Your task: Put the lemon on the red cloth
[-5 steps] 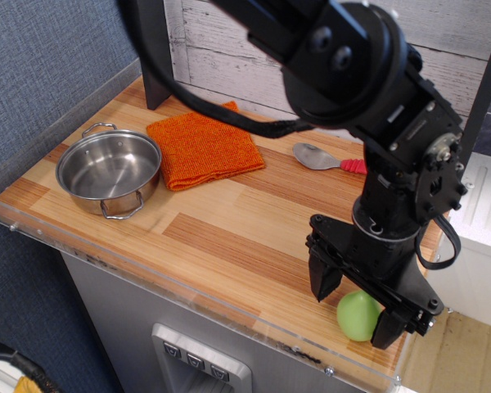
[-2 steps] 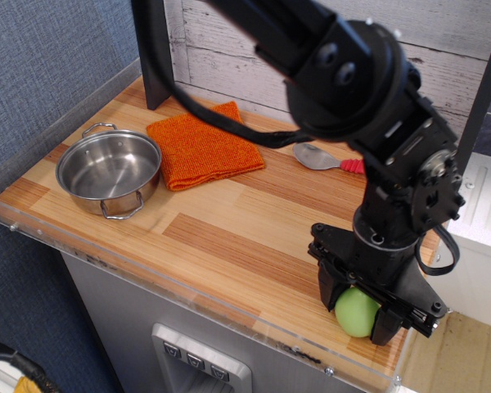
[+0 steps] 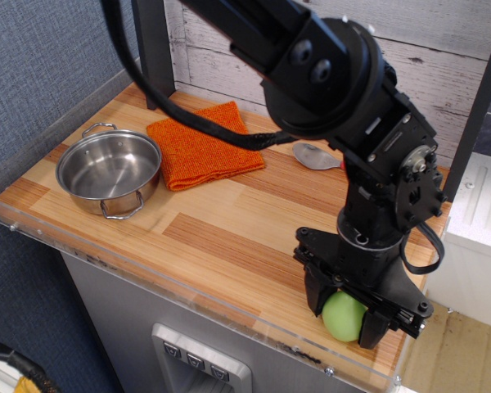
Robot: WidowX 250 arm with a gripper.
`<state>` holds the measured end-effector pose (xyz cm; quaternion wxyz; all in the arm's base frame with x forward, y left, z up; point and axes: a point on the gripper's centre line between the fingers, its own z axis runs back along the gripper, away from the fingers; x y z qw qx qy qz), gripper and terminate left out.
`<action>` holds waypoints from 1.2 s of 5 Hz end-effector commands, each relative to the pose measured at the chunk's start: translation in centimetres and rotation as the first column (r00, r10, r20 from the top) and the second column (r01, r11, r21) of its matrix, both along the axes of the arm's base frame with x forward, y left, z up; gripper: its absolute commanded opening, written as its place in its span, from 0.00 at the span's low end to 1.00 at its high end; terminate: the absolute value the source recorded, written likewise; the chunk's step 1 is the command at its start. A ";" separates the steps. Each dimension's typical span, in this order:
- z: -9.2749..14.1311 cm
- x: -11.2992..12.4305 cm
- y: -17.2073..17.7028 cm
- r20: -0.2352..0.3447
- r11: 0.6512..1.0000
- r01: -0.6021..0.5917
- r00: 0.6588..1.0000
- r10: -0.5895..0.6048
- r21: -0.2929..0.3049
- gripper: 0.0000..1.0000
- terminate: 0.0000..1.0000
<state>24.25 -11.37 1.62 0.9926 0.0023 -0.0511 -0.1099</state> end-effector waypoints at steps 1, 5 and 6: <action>5.7 0.5 1.4 0.069 0.999 -0.045 0.997 0.045 0.000 0.00 0.00; 7.4 5.8 7.9 0.113 0.984 -0.176 0.979 0.171 0.035 0.00 0.00; 7.0 7.0 10.3 0.122 0.975 -0.218 0.969 0.213 0.035 0.00 0.00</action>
